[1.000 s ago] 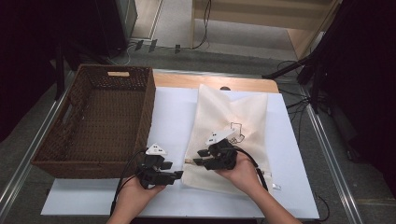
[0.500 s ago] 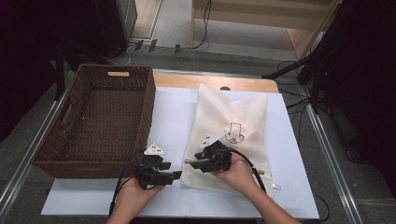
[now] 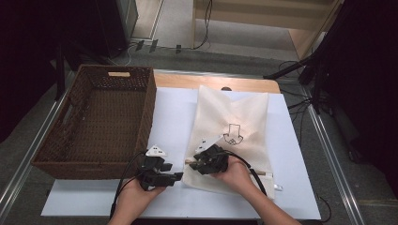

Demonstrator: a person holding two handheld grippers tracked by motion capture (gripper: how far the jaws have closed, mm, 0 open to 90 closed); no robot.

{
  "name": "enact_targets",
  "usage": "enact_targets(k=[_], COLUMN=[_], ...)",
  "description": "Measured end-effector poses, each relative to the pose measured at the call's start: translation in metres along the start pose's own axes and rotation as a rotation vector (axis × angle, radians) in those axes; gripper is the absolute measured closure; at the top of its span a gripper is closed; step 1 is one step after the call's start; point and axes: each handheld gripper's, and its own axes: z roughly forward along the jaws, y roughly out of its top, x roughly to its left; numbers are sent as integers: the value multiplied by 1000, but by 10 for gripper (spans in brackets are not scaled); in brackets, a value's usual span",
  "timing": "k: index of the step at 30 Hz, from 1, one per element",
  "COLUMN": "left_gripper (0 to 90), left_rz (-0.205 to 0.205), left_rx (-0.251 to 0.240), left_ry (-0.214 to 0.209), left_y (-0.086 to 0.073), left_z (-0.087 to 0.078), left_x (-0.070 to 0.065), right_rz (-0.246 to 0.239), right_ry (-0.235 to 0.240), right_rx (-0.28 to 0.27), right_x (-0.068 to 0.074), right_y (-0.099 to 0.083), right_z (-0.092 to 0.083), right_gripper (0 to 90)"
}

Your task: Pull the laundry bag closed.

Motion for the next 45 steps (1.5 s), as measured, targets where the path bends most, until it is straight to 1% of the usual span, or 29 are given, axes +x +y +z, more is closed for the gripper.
enact_targets(k=[3, 4, 5, 7, 9, 12, 15, 17, 18, 19, 21, 25, 27, 30, 33, 34, 37, 41, 45], left_gripper=[430, 430, 430, 430, 430, 429, 429, 430, 429, 429, 430, 430, 428, 427, 425, 425, 425, 425, 434], left_rz=[0, 1, 2, 0, -3, 0, 2, 2, 2, 2, 3, 5, 15, 24, 36, 35, 40, 43, 52], left_rx=[5, 5, 7, 8, 10, 13, 15, 11, 5, 3, -2, -3, 4, -9, -2, -4, -7, -7, 12], left_ry=[0, 1, 1, -1, -4, -8, -10, -9, -8, -10, -16, -22, -29, -39, -45, -48, -54, -79, -110], left_y=[0, 0, 0, 0, 0, 0, 1, 1, 1, 2, 3, 6, 10, 15, 20, 22, 25, 30, 34], left_z=[1, 1, 1, 1, 2, 4, 5, 5, 5, 5, 5, 8, 11, 14, 18, 19, 22, 25, 29], left_x=[0, 0, 0, 0, 0, -1, -1, -1, -1, -1, -1, -3, -5, -6, -7, -7, -7, -8, -7], right_rz=[-2, -7, -10, -14, -21, -5, 70, 94, 94, 105, 104, 85, 88, 87, 84, 77, 79, 77, 79], right_ry=[-34, -37, -31, -36, -41, -42, 4, 30, 34, 39, 40, 36, 38, 34, 31, 28, 24, 22, 15], right_rx=[-3, 0, 1, 10, 15, 20, 31, 15, 5, -1, -14, -37, -49, -62, -76, -85, -105, -133, -145], right_x=[3, 5, 6, 9, 12, 12, 7, 3, 1, 1, 1, 2, 2, 2, 3, 4, 5, 5, 6], right_y=[0, 0, 0, 1, 2, 3, 4, 4, 4, 5, 5, 6, 6, 5, 5, 5, 5, 5, 4], right_z=[2, 2, 2, 2, 2, 2, -1, -4, -6, -9, -12, -19, -23, -27, -31, -33, -39, -46, -51], right_gripper=[686, 736, 755, 810, 842, 847, 848, 848, 848, 848, 848, 847, 848, 847, 847, 847, 847, 848, 847])
